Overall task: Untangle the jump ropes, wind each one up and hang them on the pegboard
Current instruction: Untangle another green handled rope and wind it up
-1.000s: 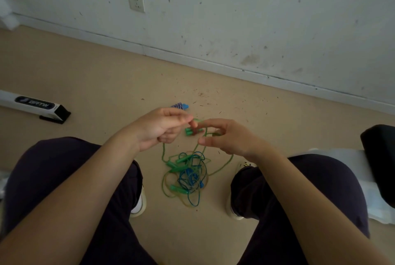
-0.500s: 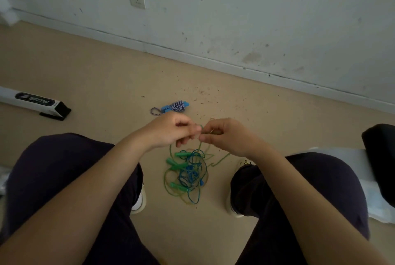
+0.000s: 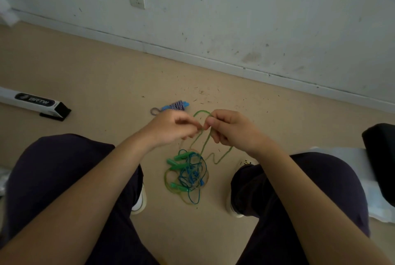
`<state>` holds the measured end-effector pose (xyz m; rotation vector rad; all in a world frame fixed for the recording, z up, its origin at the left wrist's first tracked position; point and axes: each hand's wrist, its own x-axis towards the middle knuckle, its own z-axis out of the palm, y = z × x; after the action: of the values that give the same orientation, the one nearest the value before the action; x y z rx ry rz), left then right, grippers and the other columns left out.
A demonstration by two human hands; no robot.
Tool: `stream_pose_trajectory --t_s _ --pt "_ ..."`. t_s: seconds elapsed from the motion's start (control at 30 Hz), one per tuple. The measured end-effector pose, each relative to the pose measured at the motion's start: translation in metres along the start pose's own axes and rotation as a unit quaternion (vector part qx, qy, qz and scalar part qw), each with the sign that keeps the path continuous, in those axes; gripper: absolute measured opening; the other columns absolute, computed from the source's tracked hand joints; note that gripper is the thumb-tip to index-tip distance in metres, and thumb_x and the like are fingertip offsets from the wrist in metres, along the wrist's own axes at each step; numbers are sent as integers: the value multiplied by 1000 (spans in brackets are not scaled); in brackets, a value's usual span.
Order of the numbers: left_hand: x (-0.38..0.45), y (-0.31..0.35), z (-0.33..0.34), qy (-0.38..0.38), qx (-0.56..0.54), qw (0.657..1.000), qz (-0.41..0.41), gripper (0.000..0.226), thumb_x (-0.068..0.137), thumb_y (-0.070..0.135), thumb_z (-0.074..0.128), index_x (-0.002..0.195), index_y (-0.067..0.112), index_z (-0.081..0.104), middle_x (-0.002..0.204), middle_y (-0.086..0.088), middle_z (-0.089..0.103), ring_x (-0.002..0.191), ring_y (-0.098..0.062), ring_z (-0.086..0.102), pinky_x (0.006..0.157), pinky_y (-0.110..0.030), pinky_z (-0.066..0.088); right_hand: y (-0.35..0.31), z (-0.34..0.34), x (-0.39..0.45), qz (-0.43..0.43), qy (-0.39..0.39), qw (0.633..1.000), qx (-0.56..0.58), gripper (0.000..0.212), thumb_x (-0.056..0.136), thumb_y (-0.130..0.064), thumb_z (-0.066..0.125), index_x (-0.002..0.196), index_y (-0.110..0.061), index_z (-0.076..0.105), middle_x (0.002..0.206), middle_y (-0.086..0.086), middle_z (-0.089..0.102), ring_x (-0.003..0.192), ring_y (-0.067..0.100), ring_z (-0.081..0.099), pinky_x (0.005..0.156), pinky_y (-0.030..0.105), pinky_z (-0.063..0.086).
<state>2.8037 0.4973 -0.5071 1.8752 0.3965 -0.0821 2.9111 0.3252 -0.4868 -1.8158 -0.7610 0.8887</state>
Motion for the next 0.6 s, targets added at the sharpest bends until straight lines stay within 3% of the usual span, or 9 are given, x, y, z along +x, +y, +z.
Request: stream_pose_trajectory --t_s 0.07,0.13,0.17,0.23,0.3,0.37,0.43,0.5,0.6 --pt "1 -5 7 -57 69 996 0 40 84 19 74 121 31 64 112 14 69 110 -3 63 96 -28 51 -1 1 0 -8 -15 999 44 25 104 -16 45 92 -1 61 57 10 51 40 9 33 41 17 28" --pt "2 -7 13 -44 83 996 9 73 82 19 79 145 30 43 135 10 55 125 -5 53 100 -28 48 -1 0 0 -17 -31 997 74 26 104 -16 43 90 -3 60 57 12 50 40 11 32 40 18 25" --pt "0 -5 15 -40 72 996 22 80 81 21 81 148 30 38 140 9 50 128 -5 49 100 -27 47 -1 0 -1 -23 -41 995 85 26 104 -16 43 89 -4 59 56 11 50 40 12 31 40 19 24" --pt "0 -6 16 -68 56 995 35 75 79 26 83 144 29 46 140 10 52 128 -3 49 100 -25 45 -1 0 0 -32 -56 992 108 26 105 -15 42 86 -6 58 55 8 51 39 11 31 39 19 23" --pt "-1 -3 14 -128 44 991 17 48 82 26 80 126 20 64 126 5 66 119 -6 59 102 -25 44 -1 0 1 -36 -51 990 128 27 105 -14 40 86 -5 57 54 7 50 37 10 30 38 18 22" --pt "-5 3 11 -170 0 985 12 22 87 27 75 101 11 71 95 -1 76 95 -12 70 99 -28 47 -1 -2 3 -28 -17 991 127 27 105 -12 40 85 -6 57 54 8 50 36 9 31 37 17 23" --pt "-8 7 4 -163 -39 986 0 25 88 37 72 83 12 68 65 -2 68 67 -16 67 91 -30 50 2 -5 5 -8 37 994 101 28 105 -12 41 84 -8 59 55 9 51 37 9 33 37 18 25" --pt "-9 8 -7 -123 -59 991 -2 30 90 38 65 70 17 63 48 4 48 48 -16 49 76 -31 52 7 -10 8 15 101 993 52 30 104 -14 42 81 -10 61 53 5 53 38 8 35 39 19 29" --pt "-7 8 -24 33 -144 989 27 43 98 25 54 56 22 57 42 8 34 40 -13 30 62 -30 43 15 -20 11 43 189 981 -27 30 103 -18 44 80 -12 63 51 -2 56 41 7 41 44 21 34"
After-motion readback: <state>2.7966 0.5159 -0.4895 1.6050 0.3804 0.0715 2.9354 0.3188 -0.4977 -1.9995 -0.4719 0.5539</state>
